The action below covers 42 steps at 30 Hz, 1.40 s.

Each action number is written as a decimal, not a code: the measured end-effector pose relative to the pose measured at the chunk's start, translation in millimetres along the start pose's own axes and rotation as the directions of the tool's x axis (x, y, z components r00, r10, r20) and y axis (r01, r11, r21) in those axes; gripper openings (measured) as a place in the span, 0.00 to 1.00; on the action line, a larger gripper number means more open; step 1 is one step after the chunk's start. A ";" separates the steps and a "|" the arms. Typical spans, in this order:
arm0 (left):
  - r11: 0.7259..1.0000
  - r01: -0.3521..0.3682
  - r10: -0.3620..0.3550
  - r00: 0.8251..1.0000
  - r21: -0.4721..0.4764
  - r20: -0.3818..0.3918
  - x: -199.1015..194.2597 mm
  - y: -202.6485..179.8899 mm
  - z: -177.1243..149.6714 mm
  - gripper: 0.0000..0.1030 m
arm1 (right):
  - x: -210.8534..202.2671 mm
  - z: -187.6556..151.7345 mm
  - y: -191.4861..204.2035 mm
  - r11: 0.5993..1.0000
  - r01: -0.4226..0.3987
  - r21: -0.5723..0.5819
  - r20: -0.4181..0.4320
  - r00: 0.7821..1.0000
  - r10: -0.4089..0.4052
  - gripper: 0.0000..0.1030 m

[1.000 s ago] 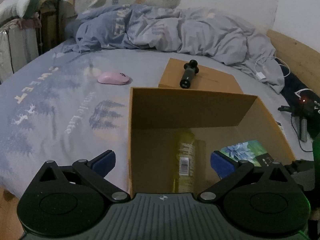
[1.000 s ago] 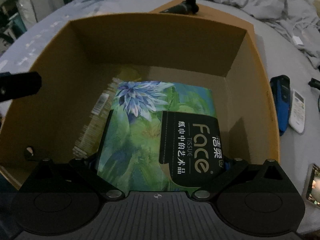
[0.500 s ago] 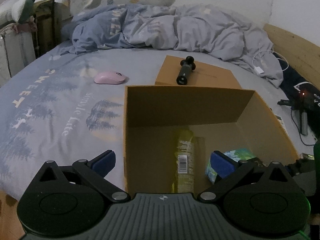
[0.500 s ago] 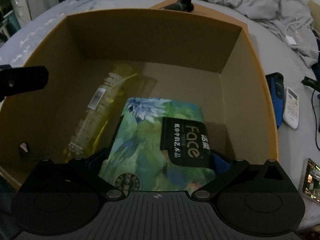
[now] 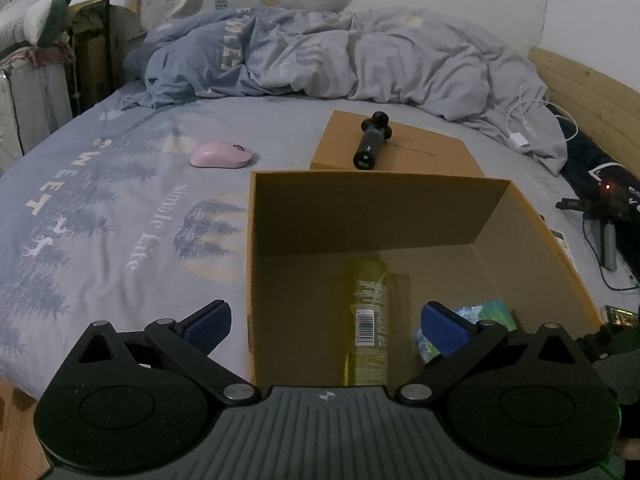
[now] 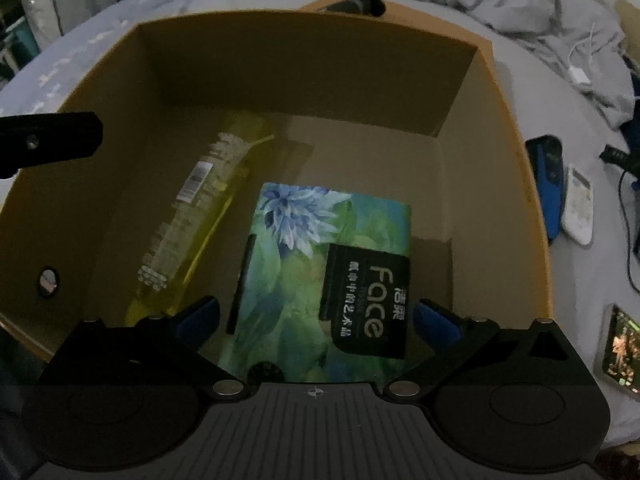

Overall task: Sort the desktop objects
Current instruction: 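Lower the tissue pack into the box beside the bottle and open the right gripper, then move both tools toward the black flashlight lying on the flat orange box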

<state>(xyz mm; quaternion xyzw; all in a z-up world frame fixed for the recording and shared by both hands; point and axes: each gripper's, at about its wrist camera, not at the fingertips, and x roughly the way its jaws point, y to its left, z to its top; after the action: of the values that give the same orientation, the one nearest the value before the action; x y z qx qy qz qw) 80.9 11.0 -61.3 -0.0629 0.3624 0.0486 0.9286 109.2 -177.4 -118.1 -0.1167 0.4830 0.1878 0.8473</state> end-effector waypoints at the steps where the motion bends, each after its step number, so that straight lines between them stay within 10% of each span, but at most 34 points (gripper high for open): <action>1: 1.000 0.000 0.000 1.000 -0.001 0.000 -0.2 -0.2 0.0 1.00 | -1.3 0.6 -0.1 1.000 0.004 -0.001 0.007 1.000 -0.004 1.00; 42: 1.000 0.003 -0.002 0.999 0.007 -0.046 18.7 -4.0 -4.5 1.00 | -17.4 15.6 -20.2 1.000 0.001 0.004 0.094 0.996 -0.001 1.00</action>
<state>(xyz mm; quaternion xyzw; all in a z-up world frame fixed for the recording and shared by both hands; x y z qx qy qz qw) 92.1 7.2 -77.0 -0.0612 0.3840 0.0447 0.9202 122.0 -193.3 -94.9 -0.1063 0.4428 0.1917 0.8694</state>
